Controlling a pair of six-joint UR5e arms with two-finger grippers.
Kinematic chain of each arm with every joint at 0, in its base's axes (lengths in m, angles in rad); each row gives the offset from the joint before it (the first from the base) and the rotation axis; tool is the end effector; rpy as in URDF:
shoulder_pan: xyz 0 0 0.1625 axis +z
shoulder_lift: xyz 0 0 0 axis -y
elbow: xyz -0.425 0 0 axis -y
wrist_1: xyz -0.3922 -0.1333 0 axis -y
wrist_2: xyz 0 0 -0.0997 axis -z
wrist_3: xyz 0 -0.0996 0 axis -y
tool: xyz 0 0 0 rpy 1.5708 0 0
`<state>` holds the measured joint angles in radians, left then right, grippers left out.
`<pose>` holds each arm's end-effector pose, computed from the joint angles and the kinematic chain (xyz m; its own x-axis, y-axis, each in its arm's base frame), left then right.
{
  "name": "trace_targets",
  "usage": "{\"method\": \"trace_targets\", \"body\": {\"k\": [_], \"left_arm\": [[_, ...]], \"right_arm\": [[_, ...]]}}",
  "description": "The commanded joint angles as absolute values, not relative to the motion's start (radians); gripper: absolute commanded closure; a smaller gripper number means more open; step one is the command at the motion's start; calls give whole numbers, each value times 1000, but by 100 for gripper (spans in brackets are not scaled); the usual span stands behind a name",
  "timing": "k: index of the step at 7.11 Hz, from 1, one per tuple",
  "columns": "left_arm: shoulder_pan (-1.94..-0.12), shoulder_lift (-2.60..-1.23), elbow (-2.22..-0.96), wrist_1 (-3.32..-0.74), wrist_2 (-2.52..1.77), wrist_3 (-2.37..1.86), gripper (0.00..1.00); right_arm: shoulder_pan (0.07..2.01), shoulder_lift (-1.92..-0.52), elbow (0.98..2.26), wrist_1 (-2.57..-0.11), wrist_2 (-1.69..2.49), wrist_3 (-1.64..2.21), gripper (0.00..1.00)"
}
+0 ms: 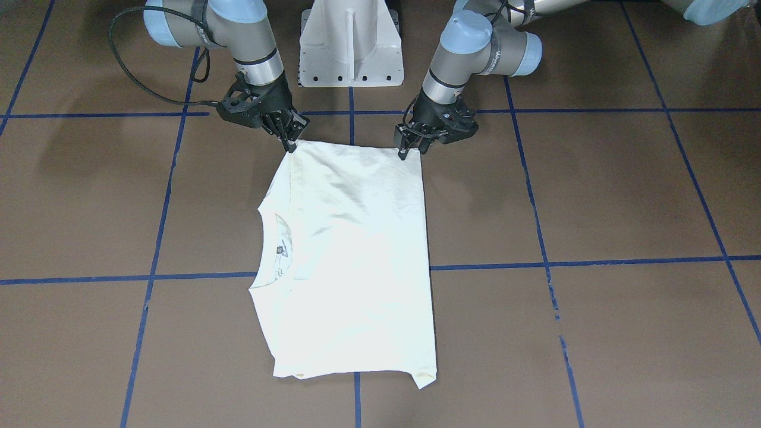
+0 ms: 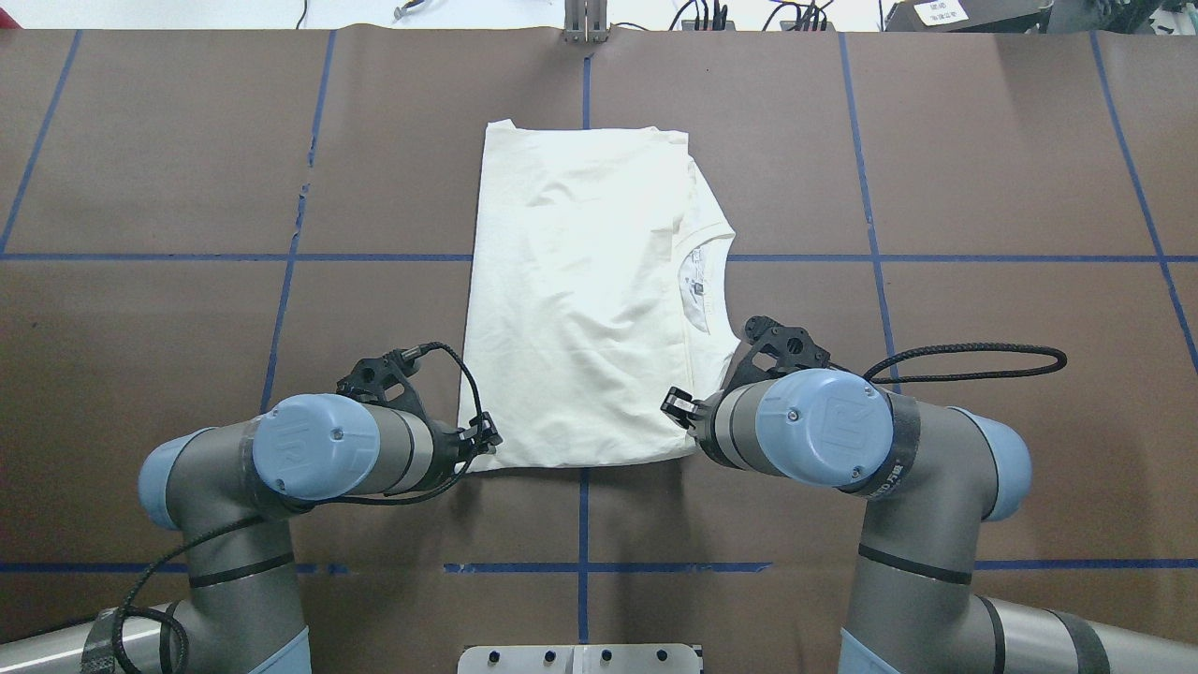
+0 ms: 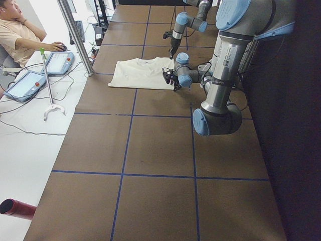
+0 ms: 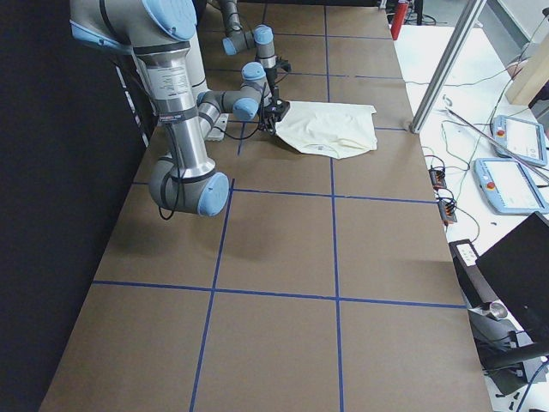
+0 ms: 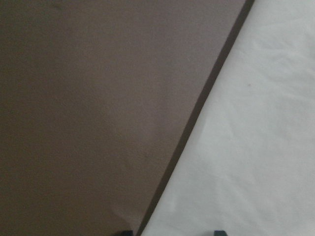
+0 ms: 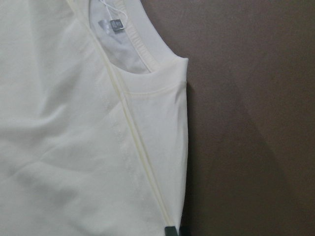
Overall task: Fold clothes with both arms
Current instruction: 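Lower both grippers to the shirt corners nearest the robot and grasp, then lift the near edge with both grippers and fold it away from the robot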
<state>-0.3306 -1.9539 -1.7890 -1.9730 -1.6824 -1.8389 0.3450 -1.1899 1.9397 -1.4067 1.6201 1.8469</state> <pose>0.5461 -0.3166 0.3039 0.4282 -0.4253 -0.7974 0.3600 0.8896 -0.2811 -0.5068 -0.3186 0.2716 0.4708 0.4585 0.7537 -0.4463 0.8607 -0.2448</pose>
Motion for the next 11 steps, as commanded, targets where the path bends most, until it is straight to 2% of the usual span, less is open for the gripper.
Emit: {"method": "trace_targets", "body": {"k": [1, 2, 4, 6, 7, 9, 10, 11], "left_arm": [[-330, -1956, -1795, -1970, -1681, -1856, 84], [-330, -1956, -1796, -1970, -1681, -1856, 100], [-328, -1959, -1805, -1968, -1681, -1856, 100], [-327, -1948, -1966, -1841, -1686, -1855, 100], [-325, -1947, -2027, -1833, -1689, -1856, 100], [-318, -1945, -2124, -1798, -1695, -1888, 100], [-319, -1942, -2181, -1793, -1709, -1888, 100], [-343, -1956, -2152, -1790, -1703, -1878, 100]], "right_arm": [[345, -1189, 1940, -1407, 1620, 1848, 100], [345, -1190, 1940, -1407, 1620, 1847, 100], [345, -1192, 1939, -1407, 1618, 1848, 100], [328, -1190, 1960, -1408, 1615, 1861, 100], [283, -1212, 2012, -1410, 1611, 1868, 100], [212, -1320, 2193, -1410, 1591, 1888, 100], [239, -1312, 2207, -1410, 1591, 1887, 100], [317, -1302, 2192, -1410, 1595, 1876, 100]]}}
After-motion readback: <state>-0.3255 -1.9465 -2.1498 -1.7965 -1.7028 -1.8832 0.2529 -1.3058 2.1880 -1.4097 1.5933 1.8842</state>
